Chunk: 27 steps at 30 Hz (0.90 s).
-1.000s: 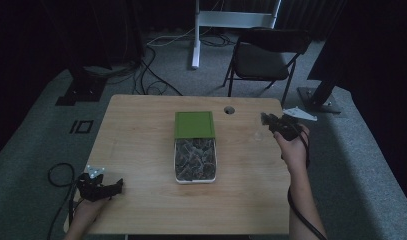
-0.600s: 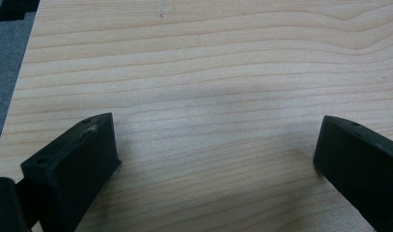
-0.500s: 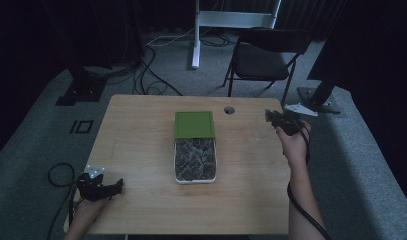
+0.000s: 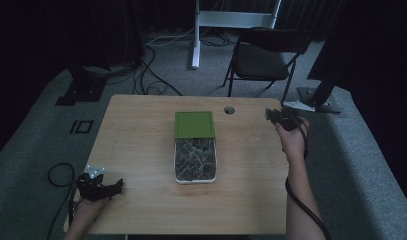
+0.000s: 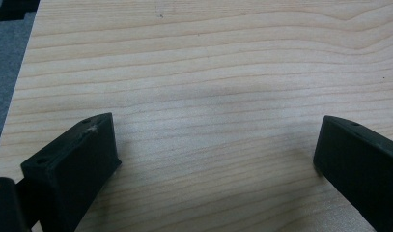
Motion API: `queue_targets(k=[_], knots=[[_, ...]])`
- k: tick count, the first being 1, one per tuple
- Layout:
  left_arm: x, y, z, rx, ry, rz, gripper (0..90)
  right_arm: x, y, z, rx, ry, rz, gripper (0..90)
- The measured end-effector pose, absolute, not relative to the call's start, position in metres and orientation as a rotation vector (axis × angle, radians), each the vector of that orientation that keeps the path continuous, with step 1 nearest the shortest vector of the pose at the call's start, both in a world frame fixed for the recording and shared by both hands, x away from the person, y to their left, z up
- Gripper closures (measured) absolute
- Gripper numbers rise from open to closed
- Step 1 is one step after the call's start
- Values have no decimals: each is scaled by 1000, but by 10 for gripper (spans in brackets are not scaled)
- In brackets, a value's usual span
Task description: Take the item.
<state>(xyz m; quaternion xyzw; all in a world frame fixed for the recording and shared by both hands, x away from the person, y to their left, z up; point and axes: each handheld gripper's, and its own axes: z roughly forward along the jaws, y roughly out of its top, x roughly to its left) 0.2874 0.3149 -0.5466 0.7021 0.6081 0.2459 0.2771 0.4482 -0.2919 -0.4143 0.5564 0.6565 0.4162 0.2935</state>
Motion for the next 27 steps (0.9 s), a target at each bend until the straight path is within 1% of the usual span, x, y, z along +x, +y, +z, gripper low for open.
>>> queue_targets(k=[19,21,22,27], knots=[[287,315,-547,1885,1633,660,23,459,-290,-429,1525,1781,1091,754],[287,315,-547,1885,1633,660,23,460,-292,-431,1537,1774,1115,702],[287,315,-547,1885,1632,660,23,460,-292,-431,1538,1767,1125,658],[287,315,-547,1885,1633,660,23,458,-293,-429,1526,1785,1127,612]])
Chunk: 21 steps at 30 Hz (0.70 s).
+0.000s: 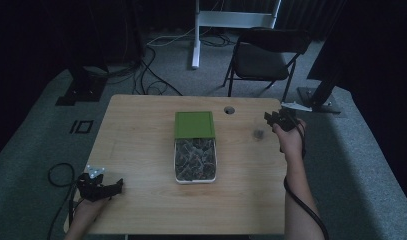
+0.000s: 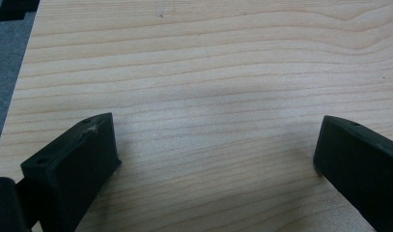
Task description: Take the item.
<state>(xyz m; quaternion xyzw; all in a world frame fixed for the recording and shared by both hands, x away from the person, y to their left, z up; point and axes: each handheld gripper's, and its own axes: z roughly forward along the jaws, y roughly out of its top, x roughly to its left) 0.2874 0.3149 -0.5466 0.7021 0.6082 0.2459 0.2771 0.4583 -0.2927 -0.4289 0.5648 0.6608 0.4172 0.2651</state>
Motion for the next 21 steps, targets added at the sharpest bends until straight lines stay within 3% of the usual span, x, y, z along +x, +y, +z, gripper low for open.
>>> queue_targets(k=[21], knots=[[287,315,-547,1885,1633,660,23,426,-289,-434,1463,1829,1181,551]])
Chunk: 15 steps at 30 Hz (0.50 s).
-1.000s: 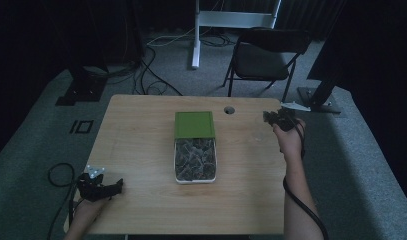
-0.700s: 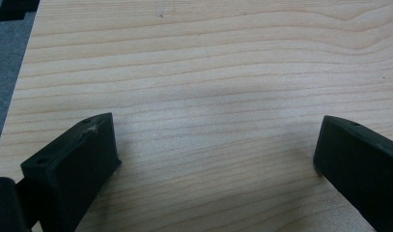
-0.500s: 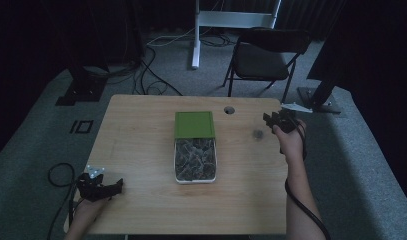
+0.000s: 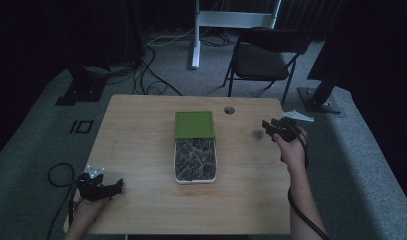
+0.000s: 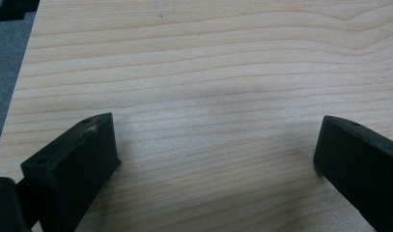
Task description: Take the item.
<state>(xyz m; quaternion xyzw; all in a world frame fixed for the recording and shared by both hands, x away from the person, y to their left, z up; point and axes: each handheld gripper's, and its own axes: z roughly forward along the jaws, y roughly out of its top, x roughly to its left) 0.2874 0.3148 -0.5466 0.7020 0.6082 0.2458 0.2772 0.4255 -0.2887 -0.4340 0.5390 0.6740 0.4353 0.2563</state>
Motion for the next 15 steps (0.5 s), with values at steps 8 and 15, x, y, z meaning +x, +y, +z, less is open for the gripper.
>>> queue_targets(k=[8,15], knots=[[287,315,-547,1885,1633,660,23,409,-289,-433,1422,1841,1196,526],[287,315,-547,1885,1633,660,23,395,-291,-436,1406,1849,1204,484]])
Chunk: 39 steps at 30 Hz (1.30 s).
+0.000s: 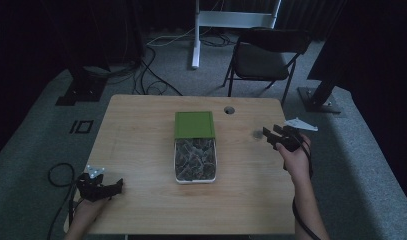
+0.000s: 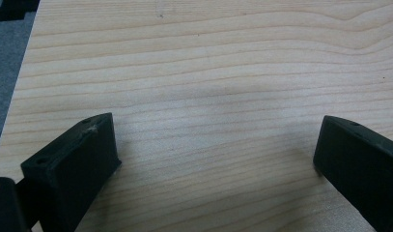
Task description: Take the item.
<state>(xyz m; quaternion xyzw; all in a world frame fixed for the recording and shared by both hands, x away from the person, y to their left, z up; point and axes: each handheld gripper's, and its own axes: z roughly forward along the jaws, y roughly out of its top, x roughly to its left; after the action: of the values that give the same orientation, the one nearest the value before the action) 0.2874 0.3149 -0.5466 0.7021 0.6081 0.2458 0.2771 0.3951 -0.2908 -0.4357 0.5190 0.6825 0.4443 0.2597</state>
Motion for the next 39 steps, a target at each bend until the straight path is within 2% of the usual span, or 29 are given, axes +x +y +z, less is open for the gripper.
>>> queue_targets(k=[30,36,39], knots=[[287,315,-547,1885,1633,660,23,354,-297,-493,1471,1881,1215,321],[287,315,-547,1885,1633,660,23,347,-296,-503,1468,1893,1179,311],[287,315,-547,1884,1632,661,23,344,-296,-508,1472,1893,1194,276]])
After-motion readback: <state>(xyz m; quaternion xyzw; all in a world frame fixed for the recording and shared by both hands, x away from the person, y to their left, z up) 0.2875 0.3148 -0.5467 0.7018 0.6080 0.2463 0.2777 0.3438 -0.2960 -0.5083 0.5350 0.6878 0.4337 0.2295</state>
